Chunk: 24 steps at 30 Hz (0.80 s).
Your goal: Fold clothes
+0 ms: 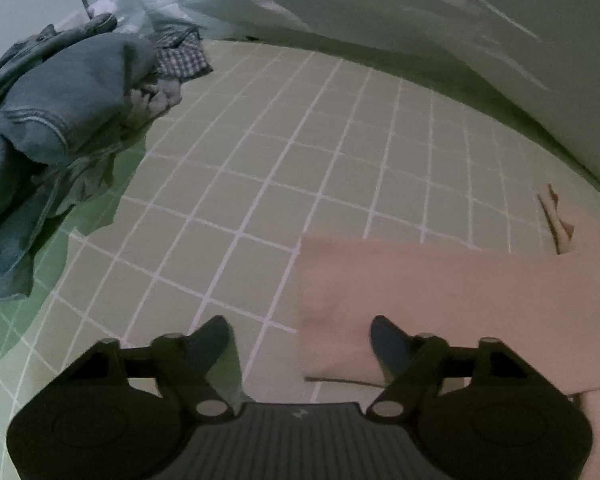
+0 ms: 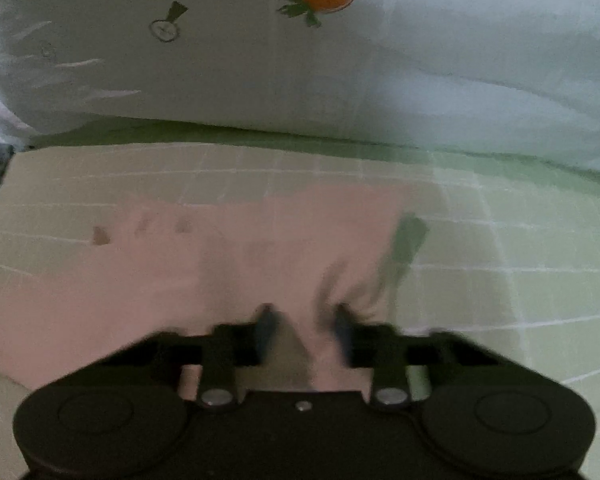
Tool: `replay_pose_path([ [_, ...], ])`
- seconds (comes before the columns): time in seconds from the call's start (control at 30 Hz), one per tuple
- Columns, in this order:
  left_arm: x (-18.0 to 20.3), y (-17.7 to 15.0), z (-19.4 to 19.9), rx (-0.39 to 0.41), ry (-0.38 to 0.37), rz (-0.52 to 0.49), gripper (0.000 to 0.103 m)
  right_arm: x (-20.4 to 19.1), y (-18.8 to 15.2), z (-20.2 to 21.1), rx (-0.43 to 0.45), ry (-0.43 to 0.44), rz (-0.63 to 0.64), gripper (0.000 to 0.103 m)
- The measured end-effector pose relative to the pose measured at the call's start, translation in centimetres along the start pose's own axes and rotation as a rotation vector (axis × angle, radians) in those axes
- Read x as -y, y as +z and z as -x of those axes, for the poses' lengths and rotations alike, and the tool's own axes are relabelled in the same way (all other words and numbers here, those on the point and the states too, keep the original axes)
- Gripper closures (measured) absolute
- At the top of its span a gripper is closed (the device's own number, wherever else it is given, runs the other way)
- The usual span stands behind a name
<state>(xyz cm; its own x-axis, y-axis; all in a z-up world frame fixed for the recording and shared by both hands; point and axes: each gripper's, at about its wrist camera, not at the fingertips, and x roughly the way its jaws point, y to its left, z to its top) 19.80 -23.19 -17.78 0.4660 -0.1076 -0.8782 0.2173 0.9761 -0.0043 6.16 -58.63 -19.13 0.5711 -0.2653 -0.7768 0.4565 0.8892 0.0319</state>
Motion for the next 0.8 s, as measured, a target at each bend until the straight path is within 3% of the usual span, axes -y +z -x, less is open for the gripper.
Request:
replay_pose_path([
  [0.03, 0.2, 0.0, 0.1, 0.006, -0.007, -0.005, 0.044, 0.3, 0.1, 0.1, 0.005, -0.007, -0.005, 0.098],
  [0.1, 0.7, 0.1, 0.3, 0.018, -0.025, -0.017, 0.073, 0.7, 0.3, 0.5, 0.016, 0.006, -0.016, 0.101],
  [0.17, 1.1, 0.3, 0.4, 0.021, -0.053, -0.023, 0.096, 0.5, 0.5, 1.2, 0.046, -0.006, 0.006, 0.101],
  [0.37, 0.1, 0.9, 2.3, 0.043, -0.116, 0.027, 0.099, 0.1, 1.4, 4.0, 0.147, -0.022, 0.015, 0.101],
  [0.47, -1.6, 1.5, 6.2, 0.123, -0.156, 0.047, 0.099, -0.3, 1.8, 5.9, 0.203, -0.007, 0.020, 0.102],
  [0.63, -4.8, 1.7, 11.4, 0.246, -0.109, 0.113, 0.099, -1.5, 2.5, 7.4, 0.261, 0.067, 0.015, 0.101],
  [0.7, -5.8, 1.2, 10.4, 0.223, -0.057, 0.174, 0.099, -2.7, 2.6, 6.4, 0.230, 0.107, 0.048, 0.100],
  [0.8, -6.6, 0.0, 7.5, 0.139, -0.014, 0.245, 0.098, -3.9, 2.5, 4.1, 0.141, 0.094, 0.054, 0.075],
])
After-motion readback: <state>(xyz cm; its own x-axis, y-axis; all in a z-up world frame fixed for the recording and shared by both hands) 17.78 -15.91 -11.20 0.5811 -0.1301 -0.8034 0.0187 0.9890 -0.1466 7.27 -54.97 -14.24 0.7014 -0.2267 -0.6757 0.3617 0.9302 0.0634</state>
